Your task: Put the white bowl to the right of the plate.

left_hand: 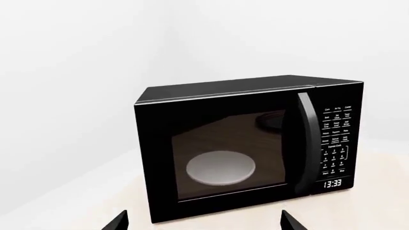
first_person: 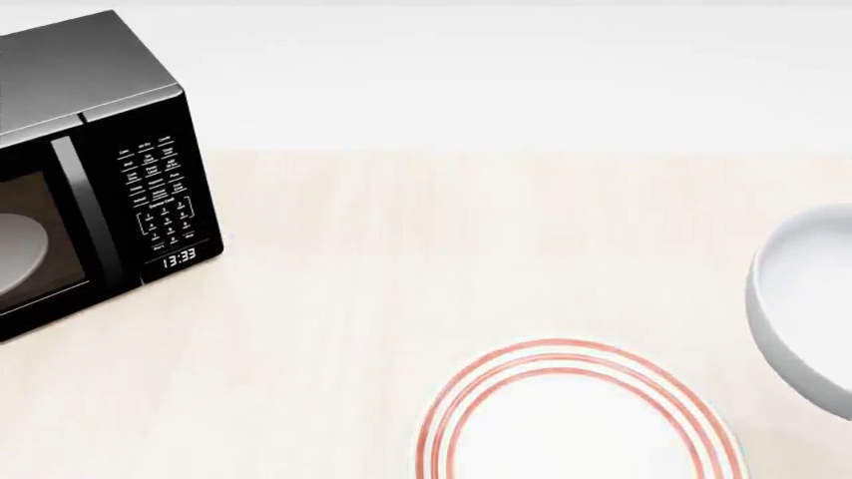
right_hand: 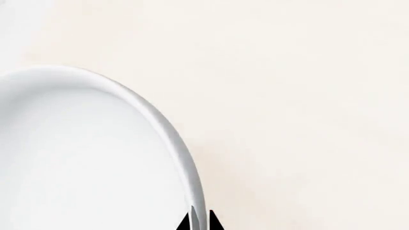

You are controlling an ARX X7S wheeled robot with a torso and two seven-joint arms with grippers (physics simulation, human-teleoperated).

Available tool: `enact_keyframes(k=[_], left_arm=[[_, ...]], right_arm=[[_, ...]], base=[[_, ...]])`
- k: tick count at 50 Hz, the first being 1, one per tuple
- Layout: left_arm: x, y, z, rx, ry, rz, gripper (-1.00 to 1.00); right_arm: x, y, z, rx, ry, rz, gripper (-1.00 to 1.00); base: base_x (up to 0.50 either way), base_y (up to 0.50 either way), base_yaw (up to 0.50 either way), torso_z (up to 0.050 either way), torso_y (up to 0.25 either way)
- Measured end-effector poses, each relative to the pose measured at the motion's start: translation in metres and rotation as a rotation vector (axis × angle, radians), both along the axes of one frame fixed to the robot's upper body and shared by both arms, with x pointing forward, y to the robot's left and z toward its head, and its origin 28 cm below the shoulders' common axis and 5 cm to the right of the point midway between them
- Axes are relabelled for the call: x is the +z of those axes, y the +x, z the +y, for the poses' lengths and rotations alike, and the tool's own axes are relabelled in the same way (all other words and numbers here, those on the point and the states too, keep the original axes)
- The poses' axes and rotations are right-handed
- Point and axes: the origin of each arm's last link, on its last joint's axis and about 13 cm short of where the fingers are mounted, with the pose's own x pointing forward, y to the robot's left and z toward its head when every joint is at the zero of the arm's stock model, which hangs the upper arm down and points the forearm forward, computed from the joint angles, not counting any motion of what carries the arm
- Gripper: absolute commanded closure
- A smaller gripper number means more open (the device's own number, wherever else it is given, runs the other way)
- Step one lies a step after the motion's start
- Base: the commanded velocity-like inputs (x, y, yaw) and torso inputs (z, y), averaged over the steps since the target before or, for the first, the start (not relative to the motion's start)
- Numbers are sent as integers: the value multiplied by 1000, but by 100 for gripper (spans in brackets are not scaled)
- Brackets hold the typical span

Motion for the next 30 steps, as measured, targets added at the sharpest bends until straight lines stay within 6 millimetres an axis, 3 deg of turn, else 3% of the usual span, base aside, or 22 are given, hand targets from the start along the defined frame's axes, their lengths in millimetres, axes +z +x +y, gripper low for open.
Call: enact_keyframes(k=[30], left_arm=[[-1, 0, -1, -1, 8, 5, -100]], right_arm=[[-41, -23, -31, -115, 42, 53, 100]], base=[[0, 0, 0, 0, 0]])
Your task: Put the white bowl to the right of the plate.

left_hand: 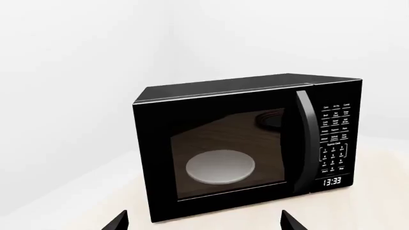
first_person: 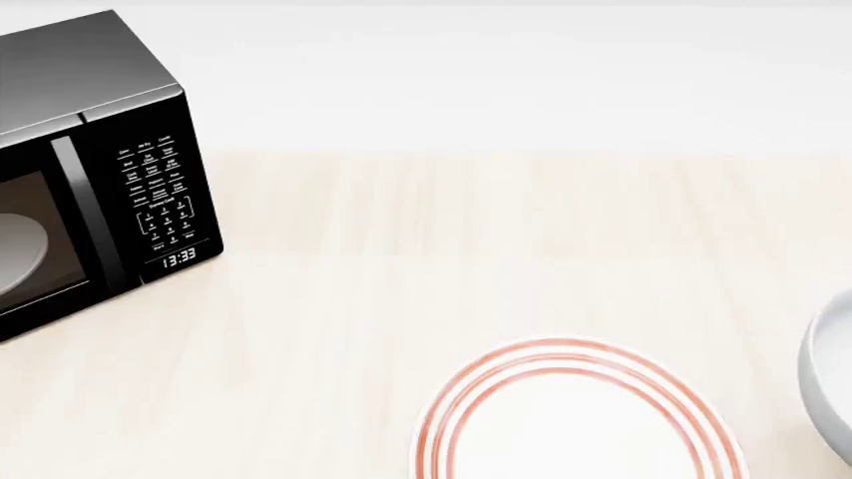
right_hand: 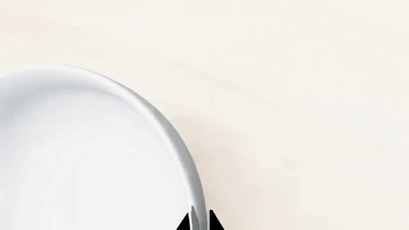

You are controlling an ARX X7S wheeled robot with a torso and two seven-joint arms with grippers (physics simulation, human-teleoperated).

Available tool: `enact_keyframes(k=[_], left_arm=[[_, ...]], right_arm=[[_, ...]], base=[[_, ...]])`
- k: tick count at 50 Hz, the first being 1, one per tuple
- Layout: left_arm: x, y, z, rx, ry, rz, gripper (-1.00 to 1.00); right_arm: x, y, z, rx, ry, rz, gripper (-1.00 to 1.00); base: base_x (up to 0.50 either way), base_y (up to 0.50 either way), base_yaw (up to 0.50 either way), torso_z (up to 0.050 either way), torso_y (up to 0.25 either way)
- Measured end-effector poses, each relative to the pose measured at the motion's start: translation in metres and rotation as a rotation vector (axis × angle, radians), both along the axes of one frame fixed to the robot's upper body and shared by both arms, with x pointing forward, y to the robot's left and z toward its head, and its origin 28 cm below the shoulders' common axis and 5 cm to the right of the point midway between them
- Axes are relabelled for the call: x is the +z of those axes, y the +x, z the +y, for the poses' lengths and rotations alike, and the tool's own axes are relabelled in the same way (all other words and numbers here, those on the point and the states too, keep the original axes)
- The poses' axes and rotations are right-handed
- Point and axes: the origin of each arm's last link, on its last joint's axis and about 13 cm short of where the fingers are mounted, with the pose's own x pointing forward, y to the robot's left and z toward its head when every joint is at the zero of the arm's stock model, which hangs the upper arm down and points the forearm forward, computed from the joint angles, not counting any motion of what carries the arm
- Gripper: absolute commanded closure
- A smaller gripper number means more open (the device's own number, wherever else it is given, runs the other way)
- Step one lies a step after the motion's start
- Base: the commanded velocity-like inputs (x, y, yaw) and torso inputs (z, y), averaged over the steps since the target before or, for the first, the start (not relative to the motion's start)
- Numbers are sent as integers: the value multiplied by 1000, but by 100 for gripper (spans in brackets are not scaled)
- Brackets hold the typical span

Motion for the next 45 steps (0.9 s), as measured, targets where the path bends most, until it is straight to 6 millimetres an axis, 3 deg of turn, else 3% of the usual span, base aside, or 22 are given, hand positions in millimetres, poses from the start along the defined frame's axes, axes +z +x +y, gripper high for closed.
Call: enact_keyframes(k=[39, 40, 45], left_arm=[[0, -1, -1, -1, 8, -2, -100], [0, -1, -1, -1, 8, -2, -100], [0, -1, -1, -1, 8, -2, -100]], right_arm=[[-34, -14, -6, -58, 27, 34, 100], [-35, -14, -6, -59, 27, 33, -100], [-36, -12, -4, -51, 24, 20, -100]], base=[[0, 0, 0, 0, 0], [0, 0, 0, 0, 0], [0, 0, 0, 0, 0]])
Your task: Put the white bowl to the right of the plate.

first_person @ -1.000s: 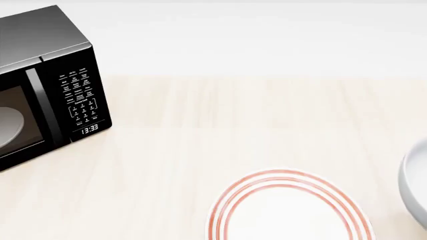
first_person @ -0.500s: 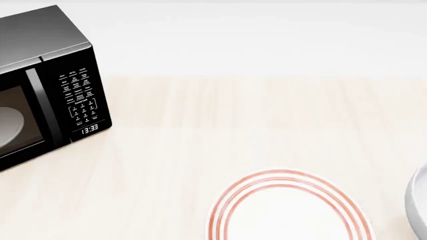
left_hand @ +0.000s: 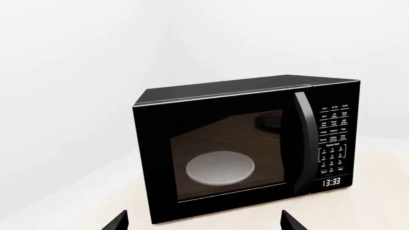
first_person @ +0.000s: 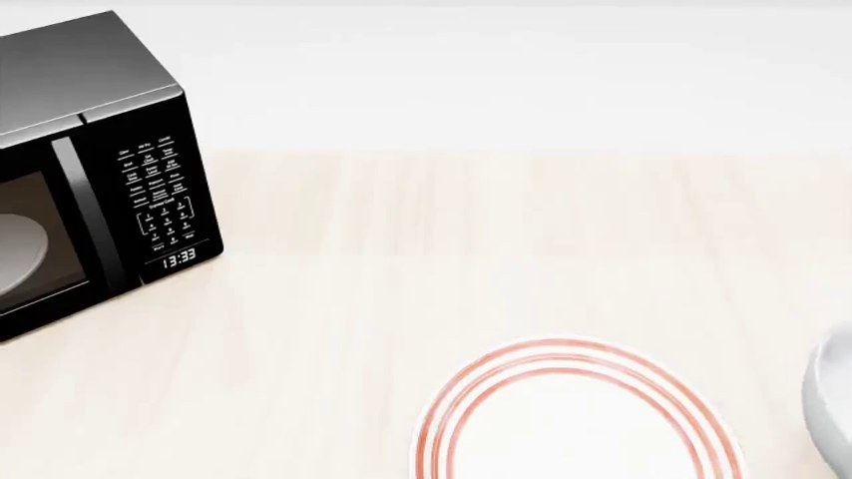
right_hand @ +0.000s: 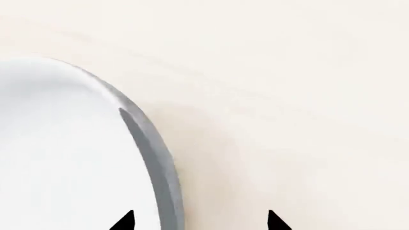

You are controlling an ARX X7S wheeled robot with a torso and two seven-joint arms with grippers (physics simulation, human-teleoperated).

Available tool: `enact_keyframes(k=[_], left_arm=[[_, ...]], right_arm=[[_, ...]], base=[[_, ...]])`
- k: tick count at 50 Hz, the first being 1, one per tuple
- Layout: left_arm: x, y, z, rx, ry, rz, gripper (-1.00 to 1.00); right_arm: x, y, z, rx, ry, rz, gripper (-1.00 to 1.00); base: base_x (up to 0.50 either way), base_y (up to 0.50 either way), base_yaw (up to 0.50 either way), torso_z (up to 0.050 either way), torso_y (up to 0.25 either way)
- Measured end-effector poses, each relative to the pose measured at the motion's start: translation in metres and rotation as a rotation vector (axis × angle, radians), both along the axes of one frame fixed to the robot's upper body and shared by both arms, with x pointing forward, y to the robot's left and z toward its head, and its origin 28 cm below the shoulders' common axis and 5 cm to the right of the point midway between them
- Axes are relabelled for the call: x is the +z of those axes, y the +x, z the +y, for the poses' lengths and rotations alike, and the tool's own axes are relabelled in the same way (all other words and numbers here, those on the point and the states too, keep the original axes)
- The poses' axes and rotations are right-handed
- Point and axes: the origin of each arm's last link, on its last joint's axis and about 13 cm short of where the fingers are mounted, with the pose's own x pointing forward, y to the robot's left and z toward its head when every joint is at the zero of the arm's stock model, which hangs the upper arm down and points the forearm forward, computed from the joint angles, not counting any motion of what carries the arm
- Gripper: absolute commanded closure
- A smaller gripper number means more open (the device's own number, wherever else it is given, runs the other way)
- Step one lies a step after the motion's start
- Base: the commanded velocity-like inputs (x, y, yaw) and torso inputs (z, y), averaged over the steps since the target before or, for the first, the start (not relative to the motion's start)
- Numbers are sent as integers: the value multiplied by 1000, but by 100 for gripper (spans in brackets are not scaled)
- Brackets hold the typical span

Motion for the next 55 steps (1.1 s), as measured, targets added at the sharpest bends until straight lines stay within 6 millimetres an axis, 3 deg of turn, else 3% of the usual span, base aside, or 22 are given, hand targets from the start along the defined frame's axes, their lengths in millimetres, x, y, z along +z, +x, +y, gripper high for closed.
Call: enact_keyframes(k=[9, 22, 39, 48, 55], left_arm=[[0, 0, 0, -1, 0, 1, -100], [0, -2, -1, -5, 1, -2, -100], [1, -7, -6, -33, 18, -14, -100], [2, -13, -12, -68, 37, -27, -100], [2, -17, -18, -103, 53, -38, -100]], right_arm=[[4, 3, 1, 21, -31, -36, -100], [45, -16, 15, 68, -241, -98, -100], [91, -59, 69, 140, -530, -288, -100], [97, -76, 105, 181, -699, -388, -100], [91, -85, 134, 237, -801, -452, -100]], base=[[0, 0, 0, 0, 0], [0, 0, 0, 0, 0], [0, 0, 0, 0, 0], [0, 0, 0, 0, 0], [0, 0, 0, 0, 0]])
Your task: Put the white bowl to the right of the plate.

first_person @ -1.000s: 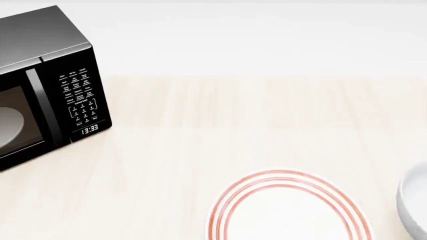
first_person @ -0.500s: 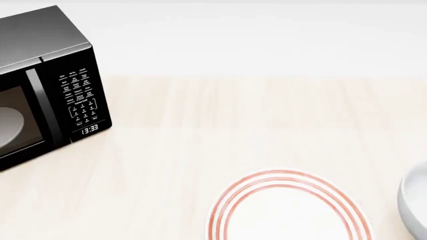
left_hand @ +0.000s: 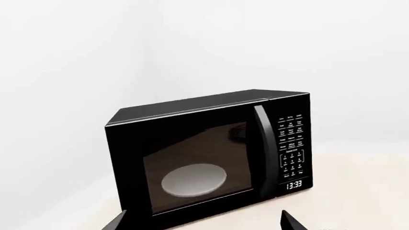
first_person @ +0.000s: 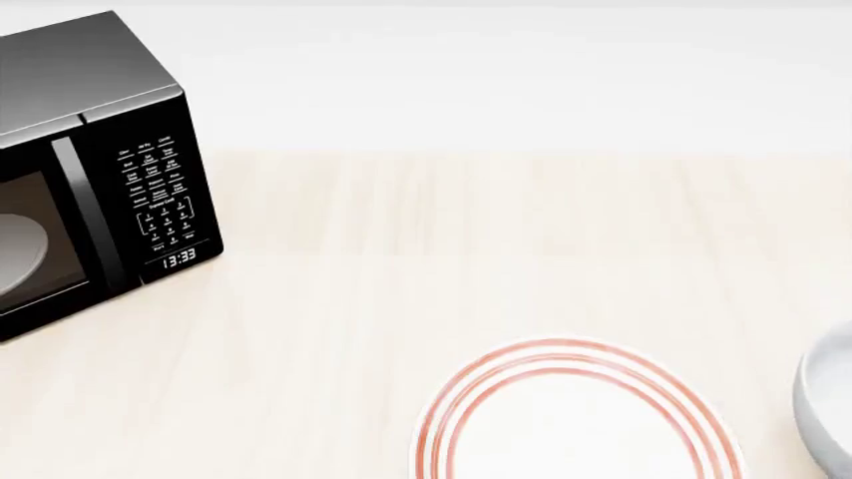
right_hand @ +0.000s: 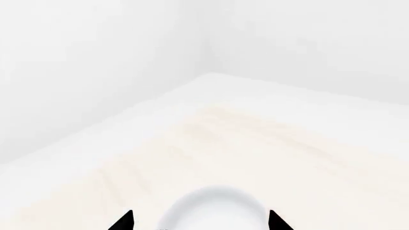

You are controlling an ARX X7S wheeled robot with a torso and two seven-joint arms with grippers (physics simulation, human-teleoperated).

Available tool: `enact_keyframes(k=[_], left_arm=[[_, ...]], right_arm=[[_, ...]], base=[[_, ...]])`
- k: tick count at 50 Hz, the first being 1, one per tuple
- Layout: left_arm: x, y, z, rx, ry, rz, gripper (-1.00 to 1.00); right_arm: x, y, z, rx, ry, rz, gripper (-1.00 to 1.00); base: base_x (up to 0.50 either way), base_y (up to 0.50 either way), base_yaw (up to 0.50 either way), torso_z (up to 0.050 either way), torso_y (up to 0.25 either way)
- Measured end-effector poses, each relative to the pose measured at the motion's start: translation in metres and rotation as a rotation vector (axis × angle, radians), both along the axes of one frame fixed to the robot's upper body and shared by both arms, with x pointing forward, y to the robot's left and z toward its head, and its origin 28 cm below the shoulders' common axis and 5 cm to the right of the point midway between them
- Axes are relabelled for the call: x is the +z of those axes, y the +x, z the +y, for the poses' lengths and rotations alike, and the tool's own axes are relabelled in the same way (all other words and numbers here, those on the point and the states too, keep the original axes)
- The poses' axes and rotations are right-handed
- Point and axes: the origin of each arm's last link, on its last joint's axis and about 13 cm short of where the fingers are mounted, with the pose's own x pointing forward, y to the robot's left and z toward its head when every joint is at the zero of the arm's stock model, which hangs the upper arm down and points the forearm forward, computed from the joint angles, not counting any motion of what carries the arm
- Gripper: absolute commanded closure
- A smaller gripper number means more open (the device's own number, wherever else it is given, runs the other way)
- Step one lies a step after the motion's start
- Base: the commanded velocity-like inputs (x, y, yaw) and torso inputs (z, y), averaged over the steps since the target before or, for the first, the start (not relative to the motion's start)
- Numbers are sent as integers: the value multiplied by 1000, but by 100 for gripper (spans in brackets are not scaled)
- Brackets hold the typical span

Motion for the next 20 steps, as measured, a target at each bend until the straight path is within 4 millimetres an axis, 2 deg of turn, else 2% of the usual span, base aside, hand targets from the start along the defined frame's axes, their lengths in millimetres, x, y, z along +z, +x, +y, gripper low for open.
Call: enact_keyframes(k=[9, 20], left_arm=[[-3, -6, -10, -56, 23, -4, -100], [-5, -17, -26, -158, 32, -53, -100]], right_arm=[[-24, -12, 39, 103, -157, -26, -100], [-75, -39, 94, 339, -340, -82, -100]], base=[[0, 0, 0, 0, 0], [0, 0, 0, 0, 0]])
